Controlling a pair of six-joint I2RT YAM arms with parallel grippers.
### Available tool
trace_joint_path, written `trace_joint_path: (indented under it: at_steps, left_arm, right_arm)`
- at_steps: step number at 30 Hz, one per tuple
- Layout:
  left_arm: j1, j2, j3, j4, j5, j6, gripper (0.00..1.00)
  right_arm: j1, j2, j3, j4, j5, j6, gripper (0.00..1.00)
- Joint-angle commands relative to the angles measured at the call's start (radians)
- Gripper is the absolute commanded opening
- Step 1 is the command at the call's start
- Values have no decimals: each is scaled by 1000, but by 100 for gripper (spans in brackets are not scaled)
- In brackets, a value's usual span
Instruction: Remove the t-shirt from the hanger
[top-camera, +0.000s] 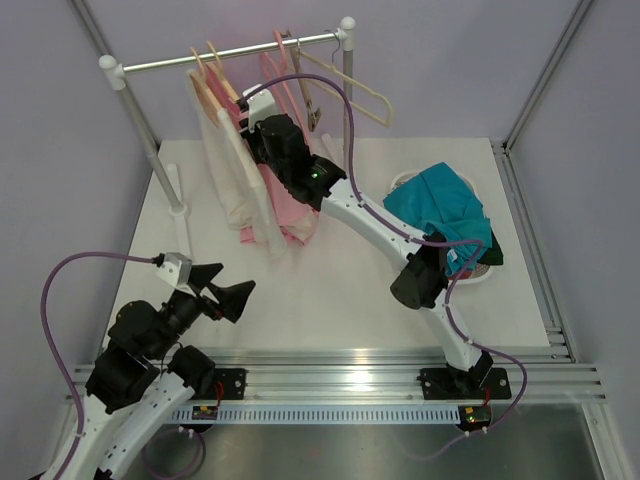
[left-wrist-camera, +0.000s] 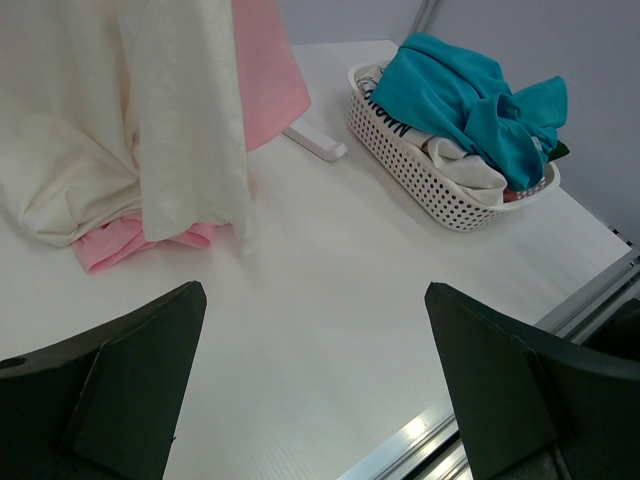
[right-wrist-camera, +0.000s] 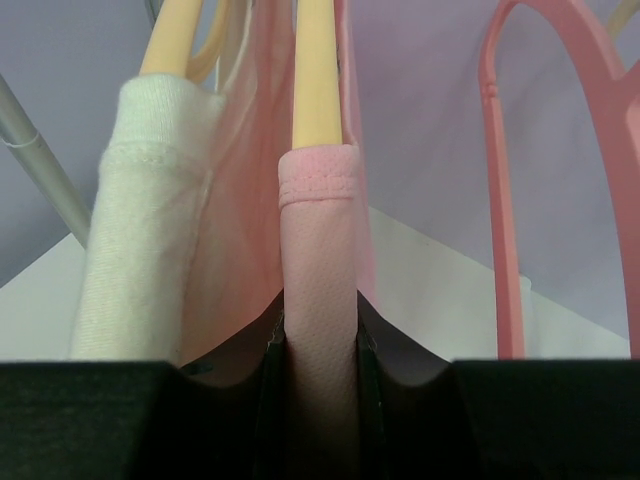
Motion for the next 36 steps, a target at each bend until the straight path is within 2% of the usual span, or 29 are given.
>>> trace_joint_path:
  at_steps: [1, 5, 9, 14, 17, 24, 28, 32, 36]
  left_arm:
    - [7, 22, 4, 25, 4, 13, 99]
    - [7, 33, 7, 27, 4, -1, 99]
    - [7, 43, 17, 25, 4, -26, 99]
    - [6, 60, 50, 27, -13, -76, 99]
    - [6, 85, 98, 30, -117, -151, 99]
    - [6, 201, 263, 56, -148, -265, 99]
    - [6, 269, 291, 166, -85, -329, 99]
    - [6, 378, 316, 293, 3, -462, 99]
    - [6, 488, 319, 376, -39, -581, 94]
  right_arm:
    - [-2, -98, -54, 191, -6, -16, 0]
    - [0, -224, -204, 399, -19, 0, 0]
    - [0, -328, -348, 521, -23, 30, 0]
    - [1, -400, -471, 560, -34, 39, 0]
    - [1, -431, -549, 557, -45, 65, 0]
    - [15, -586, -848, 650, -43, 147, 0]
    - [63, -709, -1031, 685, -3, 142, 0]
    - [135, -813, -1189, 710, 67, 125, 0]
    - [207, -934, -1374, 718, 138, 137, 0]
